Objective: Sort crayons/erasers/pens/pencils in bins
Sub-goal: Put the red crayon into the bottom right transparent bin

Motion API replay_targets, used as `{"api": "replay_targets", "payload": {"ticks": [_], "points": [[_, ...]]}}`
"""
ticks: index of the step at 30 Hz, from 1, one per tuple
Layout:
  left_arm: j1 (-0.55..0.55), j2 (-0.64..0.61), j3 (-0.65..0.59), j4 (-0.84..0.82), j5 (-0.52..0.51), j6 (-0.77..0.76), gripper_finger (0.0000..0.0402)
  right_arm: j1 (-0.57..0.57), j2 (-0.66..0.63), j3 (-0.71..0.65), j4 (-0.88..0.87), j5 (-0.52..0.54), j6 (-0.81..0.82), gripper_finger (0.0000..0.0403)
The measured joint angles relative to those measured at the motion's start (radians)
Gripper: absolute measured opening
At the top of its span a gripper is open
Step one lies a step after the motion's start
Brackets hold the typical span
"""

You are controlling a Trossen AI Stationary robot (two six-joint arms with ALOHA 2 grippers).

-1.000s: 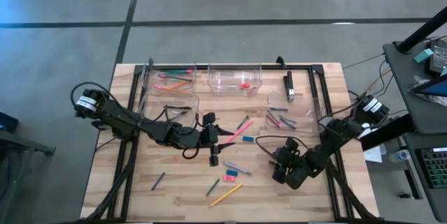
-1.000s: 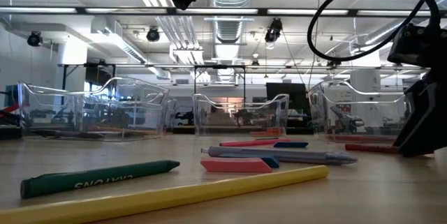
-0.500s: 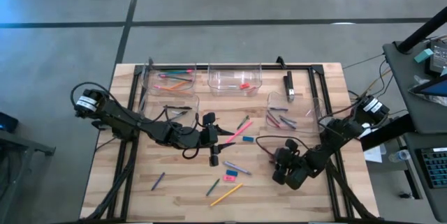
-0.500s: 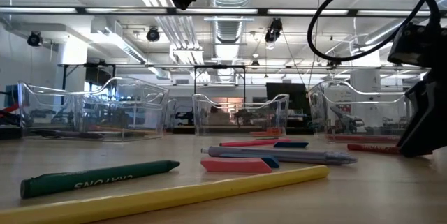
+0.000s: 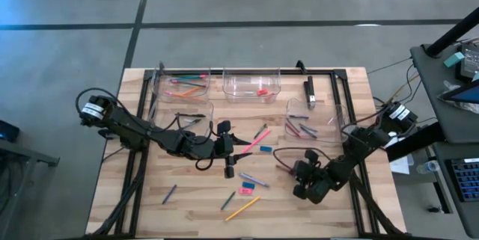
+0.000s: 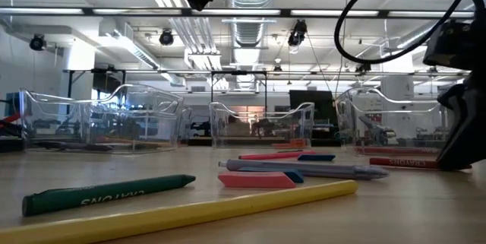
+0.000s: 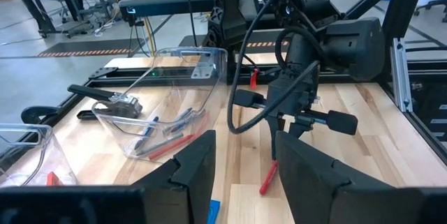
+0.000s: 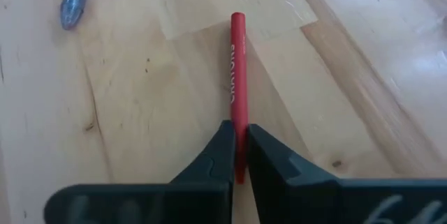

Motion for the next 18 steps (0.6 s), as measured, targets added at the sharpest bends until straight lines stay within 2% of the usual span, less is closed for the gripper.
{"api": "replay_targets", "payload": {"ticks": [3,7,13,18], "points": [[0.000,0.000,0.000,0.000,0.000,-0.001,0.0134,0.000,-0.065,0.009,-0.015,-0.002,-0.059,0.0016],[-0.002,-0.001,0.000,0.000,0.003,-0.003,0.0134,0.002,-0.221,0.024,-0.035,0.022,-0.142,0.0015],[-0.004,-0.002,0.000,0.002,0.004,-0.004,0.0134,0.000,-0.469,0.024,-0.166,0.177,-0.215,0.0014],[-0.004,-0.002,0.000,0.001,0.004,-0.003,0.0134,0.000,-0.658,0.024,-0.426,0.367,-0.103,0.0014]]}}
